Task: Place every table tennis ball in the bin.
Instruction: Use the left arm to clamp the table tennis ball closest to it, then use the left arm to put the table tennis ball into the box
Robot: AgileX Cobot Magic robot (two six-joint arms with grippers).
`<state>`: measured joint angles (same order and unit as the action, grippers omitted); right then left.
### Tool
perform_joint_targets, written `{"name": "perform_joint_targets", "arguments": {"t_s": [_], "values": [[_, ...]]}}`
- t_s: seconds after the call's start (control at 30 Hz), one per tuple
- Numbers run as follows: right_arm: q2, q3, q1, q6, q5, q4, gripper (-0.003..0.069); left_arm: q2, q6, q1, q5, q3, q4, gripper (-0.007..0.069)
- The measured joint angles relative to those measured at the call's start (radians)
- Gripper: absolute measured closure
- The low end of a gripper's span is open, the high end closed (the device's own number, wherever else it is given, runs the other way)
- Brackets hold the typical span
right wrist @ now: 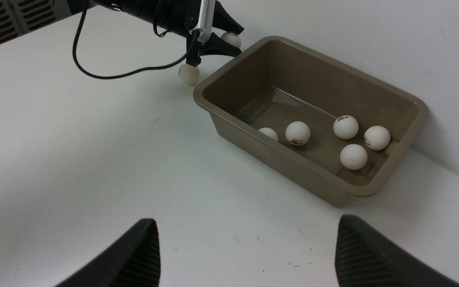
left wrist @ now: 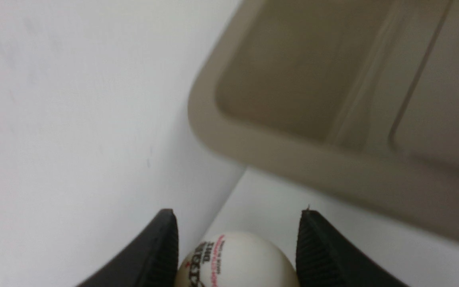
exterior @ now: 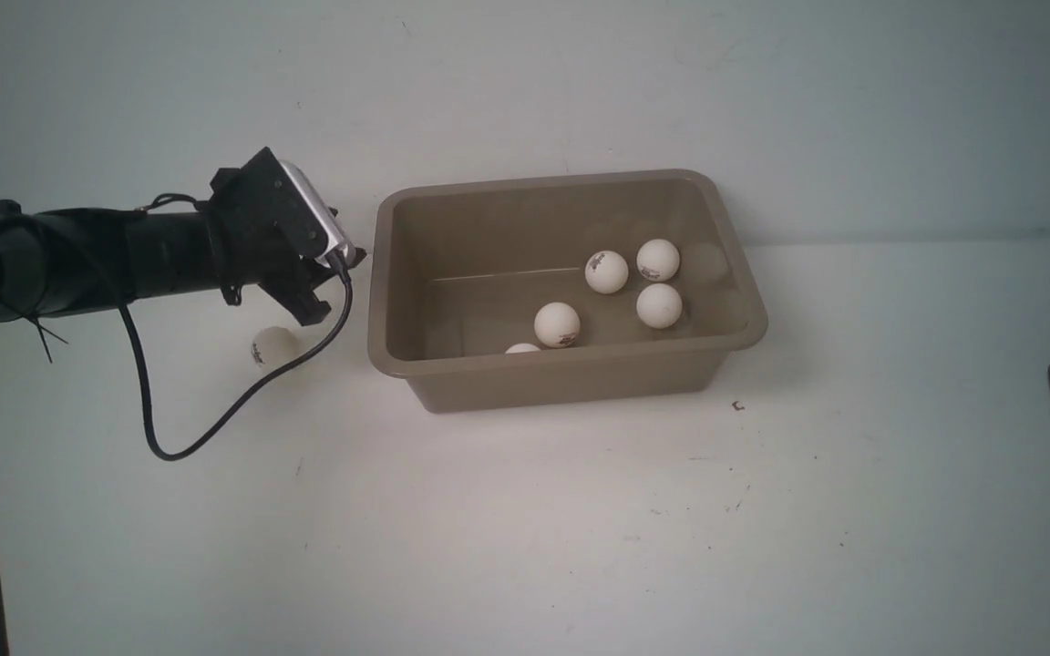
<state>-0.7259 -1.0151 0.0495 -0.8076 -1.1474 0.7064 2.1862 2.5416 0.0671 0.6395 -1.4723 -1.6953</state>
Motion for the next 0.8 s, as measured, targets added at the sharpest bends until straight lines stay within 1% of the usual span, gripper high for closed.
{"name": "perform_joint_targets", "arguments": {"t_s": [0.1,0.2,0.27,0.37,0.67,0.73,0.8], "values": [[0.000,0.000,0.000,0.000,0.000,0.000,0.0125,-0.028,-0.008,0.000,0.055,-0.001,0.000,0.0283],[0.000,0.000,0.000,-0.001,0.000,0.000,0.0125,-0.059,-0.055,0.000,0.186,-0.004,0.002,0.0283],[0.000,0.000,0.000,-0.003,0.000,0.000,0.0125,-0.068,-0.087,-0.004,0.337,-0.006,0.005,0.0283],[0.000,0.000,0.000,-0.004,0.000,0.000,0.0125,-0.066,-0.097,-0.018,0.409,-0.006,0.009,0.0283],[0.000,0.000,0.000,-0.008,0.000,0.000,0.0125,-0.027,-0.117,-0.083,0.404,-0.006,0.036,0.0281],[0.000,0.000,0.000,-0.008,0.000,0.002,0.0125,-0.027,-0.134,-0.088,0.405,-0.006,0.039,0.0248],[0.000,0.000,0.000,-0.009,0.000,0.003,0.0125,-0.027,-0.165,-0.089,0.405,-0.006,0.038,0.0189]]}}
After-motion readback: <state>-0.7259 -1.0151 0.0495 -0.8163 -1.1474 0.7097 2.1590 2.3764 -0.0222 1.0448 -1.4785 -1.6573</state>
